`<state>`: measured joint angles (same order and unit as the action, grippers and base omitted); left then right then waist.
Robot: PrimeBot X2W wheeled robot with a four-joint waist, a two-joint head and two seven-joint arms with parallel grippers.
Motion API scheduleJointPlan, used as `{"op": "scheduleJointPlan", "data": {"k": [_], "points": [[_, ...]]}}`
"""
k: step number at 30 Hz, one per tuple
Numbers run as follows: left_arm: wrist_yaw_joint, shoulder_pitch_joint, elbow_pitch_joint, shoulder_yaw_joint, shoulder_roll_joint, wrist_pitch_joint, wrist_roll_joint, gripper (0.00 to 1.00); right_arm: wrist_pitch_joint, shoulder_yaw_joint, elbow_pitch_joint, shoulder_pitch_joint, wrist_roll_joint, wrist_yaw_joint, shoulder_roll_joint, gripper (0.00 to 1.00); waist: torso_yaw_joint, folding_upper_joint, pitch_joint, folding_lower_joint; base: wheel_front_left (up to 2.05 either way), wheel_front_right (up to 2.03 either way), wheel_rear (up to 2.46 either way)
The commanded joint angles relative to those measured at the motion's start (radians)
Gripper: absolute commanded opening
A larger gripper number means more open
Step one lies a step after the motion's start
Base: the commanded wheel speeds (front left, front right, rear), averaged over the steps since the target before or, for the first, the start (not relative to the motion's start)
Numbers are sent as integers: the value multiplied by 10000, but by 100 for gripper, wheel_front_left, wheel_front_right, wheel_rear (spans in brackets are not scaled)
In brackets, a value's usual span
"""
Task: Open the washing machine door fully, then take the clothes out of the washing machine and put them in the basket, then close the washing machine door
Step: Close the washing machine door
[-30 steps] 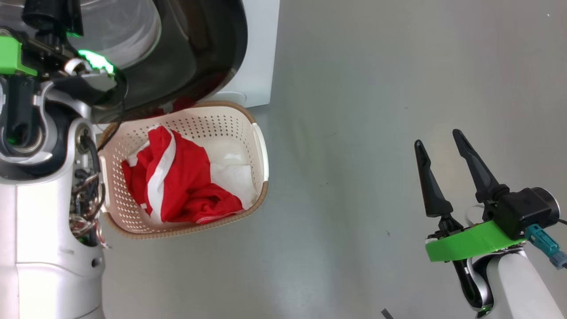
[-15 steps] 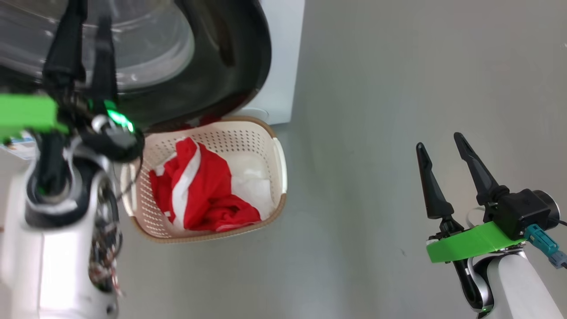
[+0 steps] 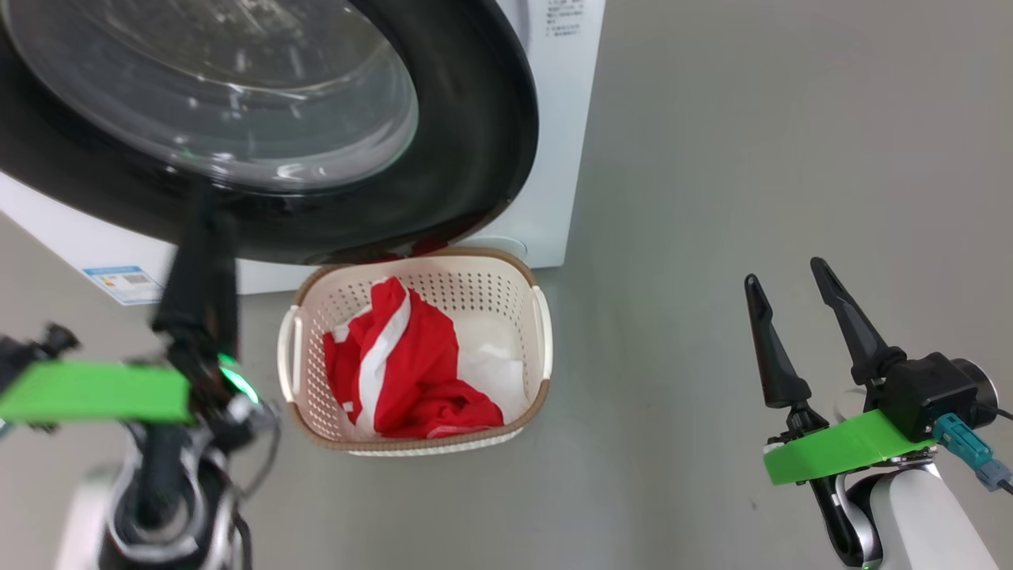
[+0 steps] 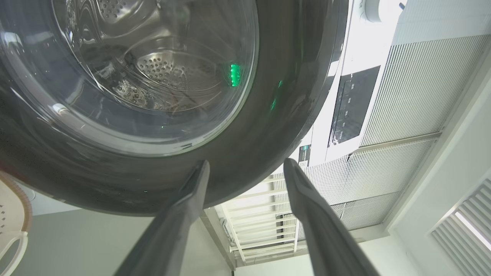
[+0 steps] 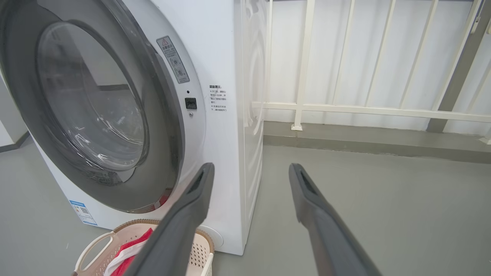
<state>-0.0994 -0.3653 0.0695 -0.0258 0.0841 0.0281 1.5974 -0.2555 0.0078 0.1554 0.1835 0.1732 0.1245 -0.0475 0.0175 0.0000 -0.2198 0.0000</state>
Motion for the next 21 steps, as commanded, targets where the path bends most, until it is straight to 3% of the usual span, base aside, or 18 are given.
{"op": "scheduleJointPlan", "data": {"k": [1, 5, 10, 12, 16, 21], "points": [[197, 356, 482, 166, 301, 71, -298, 100, -63, 200, -256, -80, -149, 62, -27, 100, -156, 0, 218, 0, 0, 0, 0], [502, 1231, 758, -32, 655, 636, -1515, 100, -63, 288, -281, -202, -249, 62, -27, 100, -204, 0, 446, 0, 0, 0, 0], [427, 2031, 675, -422, 1154, 1651, -3673, 100, -63, 278, -328, -345, -315, 62, -27, 100, -266, 0, 645, 0, 0, 0, 0], [398, 2124, 642, -492, 1217, 1791, -4062, 100, -63, 274, -335, -376, -329, 62, -27, 100, -278, 0, 688, 0, 0, 0, 0], [562, 2372, 687, -899, 1556, 2122, -5704, 100, -63, 258, -360, -478, -307, 62, -27, 100, -306, 0, 856, 0, 0, 0, 0], [174, 2654, 793, -1081, 1930, 2307, -8314, 100, -63, 175, -467, -639, -182, 62, -27, 100, -307, 0, 1128, 0, 0, 0, 0]]}}
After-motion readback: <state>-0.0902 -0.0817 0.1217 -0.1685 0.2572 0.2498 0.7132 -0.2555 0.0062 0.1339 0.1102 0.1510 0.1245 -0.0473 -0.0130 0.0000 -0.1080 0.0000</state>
